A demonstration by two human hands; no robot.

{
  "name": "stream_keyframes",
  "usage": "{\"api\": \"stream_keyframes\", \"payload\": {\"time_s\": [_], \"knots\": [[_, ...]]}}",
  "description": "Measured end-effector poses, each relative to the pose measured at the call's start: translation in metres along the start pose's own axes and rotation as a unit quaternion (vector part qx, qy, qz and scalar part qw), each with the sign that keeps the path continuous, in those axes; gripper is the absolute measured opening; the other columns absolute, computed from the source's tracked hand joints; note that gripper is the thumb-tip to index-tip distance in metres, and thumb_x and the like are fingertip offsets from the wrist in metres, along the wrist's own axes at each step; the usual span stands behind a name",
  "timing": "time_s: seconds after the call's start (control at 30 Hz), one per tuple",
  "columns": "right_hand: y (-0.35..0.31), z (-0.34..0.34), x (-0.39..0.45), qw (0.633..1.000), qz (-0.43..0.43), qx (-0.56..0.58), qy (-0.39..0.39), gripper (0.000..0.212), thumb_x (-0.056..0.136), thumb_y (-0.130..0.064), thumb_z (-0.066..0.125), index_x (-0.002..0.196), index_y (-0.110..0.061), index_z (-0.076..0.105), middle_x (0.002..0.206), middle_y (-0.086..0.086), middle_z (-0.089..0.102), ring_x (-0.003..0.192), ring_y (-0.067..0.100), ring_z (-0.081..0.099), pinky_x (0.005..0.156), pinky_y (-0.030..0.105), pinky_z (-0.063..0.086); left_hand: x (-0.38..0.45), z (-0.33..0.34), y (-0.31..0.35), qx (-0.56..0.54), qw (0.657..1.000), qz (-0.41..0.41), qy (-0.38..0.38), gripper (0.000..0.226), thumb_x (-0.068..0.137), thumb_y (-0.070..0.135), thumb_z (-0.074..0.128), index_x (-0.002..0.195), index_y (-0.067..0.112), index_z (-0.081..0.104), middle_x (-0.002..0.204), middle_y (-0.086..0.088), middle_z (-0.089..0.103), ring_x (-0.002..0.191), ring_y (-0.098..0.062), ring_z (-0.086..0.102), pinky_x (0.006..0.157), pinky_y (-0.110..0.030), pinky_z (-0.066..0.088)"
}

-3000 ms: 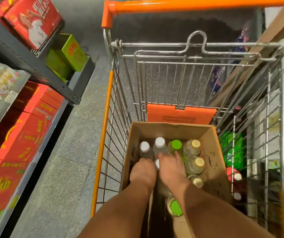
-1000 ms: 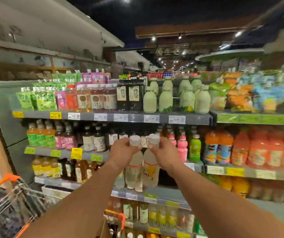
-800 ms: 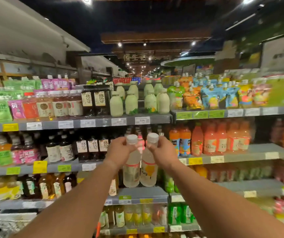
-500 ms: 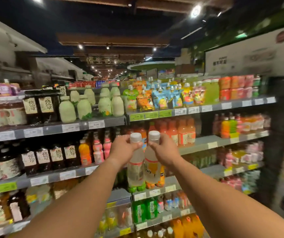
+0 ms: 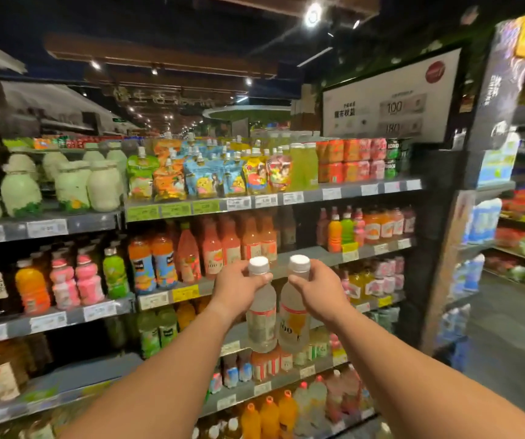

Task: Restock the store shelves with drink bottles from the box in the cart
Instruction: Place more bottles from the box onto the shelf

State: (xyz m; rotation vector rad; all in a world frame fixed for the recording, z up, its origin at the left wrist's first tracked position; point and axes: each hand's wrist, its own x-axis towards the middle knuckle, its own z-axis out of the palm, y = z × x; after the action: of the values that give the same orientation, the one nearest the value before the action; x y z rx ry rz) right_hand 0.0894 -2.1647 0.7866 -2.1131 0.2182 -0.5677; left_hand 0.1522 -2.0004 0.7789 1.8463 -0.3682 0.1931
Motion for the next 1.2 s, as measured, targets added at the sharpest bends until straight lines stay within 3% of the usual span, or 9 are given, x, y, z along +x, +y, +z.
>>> {"api": "stream_keyframes", "payload": {"time_s": [0.1, 0.23, 0.37, 0.57, 0.73, 0.93, 1.13, 1.2], "knots": [[0.028, -0.02, 0.016, 1.0, 0.016, -0.003, -0.008, 0.035, 0.086, -0.034, 0.066, 0.119, -0.024, 0.056, 0.114, -0.003, 0.064, 0.104, 0.019, 0.059, 0.091, 0.042, 0.05, 0.008, 0.036, 0.003, -0.005, 0.999, -0.03, -0.016, 0.032, 0.077, 0.032, 0.079, 0.107, 0.024, 0.072, 0.096, 0.013, 0.071, 0.092, -0.01, 0.065, 0.082, -0.031, 0.053], [0.057, -0.033, 0.048, 1.0, 0.019, 0.003, -0.012, 0.035, 0.087, -0.035, 0.065, 0.119, -0.025, 0.056, 0.115, -0.003, 0.064, 0.105, 0.018, 0.059, 0.091, 0.043, 0.05, 0.035, 0.07, 0.004, -0.008, 0.999, -0.033, -0.015, 0.028, 0.077, 0.034, 0.079, 0.104, 0.03, 0.071, 0.095, 0.016, 0.071, 0.095, -0.011, 0.065, 0.08, -0.03, 0.053], [0.079, -0.031, 0.089, 1.0, 0.007, -0.012, -0.022, 0.037, 0.086, -0.034, 0.066, 0.12, -0.023, 0.056, 0.115, -0.002, 0.064, 0.106, 0.019, 0.058, 0.091, 0.04, 0.049, 0.074, 0.095, -0.003, 0.002, 0.999, -0.033, -0.014, 0.038, 0.077, 0.033, 0.079, 0.113, 0.025, 0.07, 0.102, 0.01, 0.071, 0.099, -0.015, 0.065, 0.09, -0.04, 0.053], [0.104, -0.026, 0.162, 1.0, -0.007, -0.013, -0.027, 0.038, 0.087, -0.032, 0.065, 0.122, -0.024, 0.054, 0.117, -0.004, 0.062, 0.106, 0.017, 0.057, 0.09, 0.037, 0.047, 0.145, 0.129, -0.017, 0.009, 1.0, -0.019, 0.002, 0.039, 0.075, 0.032, 0.081, 0.111, 0.023, 0.07, 0.099, 0.01, 0.071, 0.095, -0.013, 0.066, 0.086, -0.036, 0.054], [0.124, -0.023, 0.22, 0.999, -0.024, 0.006, -0.02, 0.036, 0.088, -0.031, 0.064, 0.121, -0.027, 0.052, 0.113, -0.008, 0.061, 0.105, 0.016, 0.057, 0.089, 0.036, 0.048, 0.192, 0.153, -0.025, 0.008, 1.0, -0.019, 0.007, 0.046, 0.075, 0.031, 0.081, 0.119, 0.026, 0.067, 0.108, 0.012, 0.069, 0.101, -0.012, 0.063, 0.093, -0.037, 0.051], [0.142, -0.012, 0.295, 0.997, -0.069, 0.04, -0.006, 0.038, 0.087, -0.03, 0.064, 0.12, -0.037, 0.046, 0.112, -0.016, 0.057, 0.105, 0.01, 0.053, 0.088, 0.032, 0.045, 0.25, 0.178, -0.036, -0.016, 0.997, -0.011, 0.074, 0.047, 0.073, 0.029, 0.082, 0.117, 0.035, 0.066, 0.101, 0.023, 0.066, 0.097, 0.0, 0.06, 0.08, -0.021, 0.046], [0.175, -0.004, 0.366, 0.993, -0.1, 0.049, -0.034, 0.042, 0.088, -0.03, 0.064, 0.126, -0.031, 0.046, 0.116, -0.013, 0.058, 0.108, 0.013, 0.054, 0.087, 0.027, 0.041, 0.3, 0.212, -0.051, -0.021, 0.991, -0.031, 0.131, 0.046, 0.072, 0.025, 0.083, 0.116, 0.027, 0.068, 0.104, 0.015, 0.071, 0.101, -0.008, 0.064, 0.091, -0.032, 0.052], [0.183, 0.0, 0.389, 0.992, -0.109, 0.053, -0.047, 0.042, 0.088, -0.029, 0.065, 0.126, -0.03, 0.047, 0.117, -0.011, 0.06, 0.109, 0.014, 0.055, 0.09, 0.03, 0.043, 0.313, 0.223, -0.053, -0.024, 0.988, -0.039, 0.151, 0.038, 0.073, 0.025, 0.083, 0.106, 0.036, 0.068, 0.097, 0.021, 0.07, 0.097, -0.003, 0.064, 0.087, -0.028, 0.051]]}}
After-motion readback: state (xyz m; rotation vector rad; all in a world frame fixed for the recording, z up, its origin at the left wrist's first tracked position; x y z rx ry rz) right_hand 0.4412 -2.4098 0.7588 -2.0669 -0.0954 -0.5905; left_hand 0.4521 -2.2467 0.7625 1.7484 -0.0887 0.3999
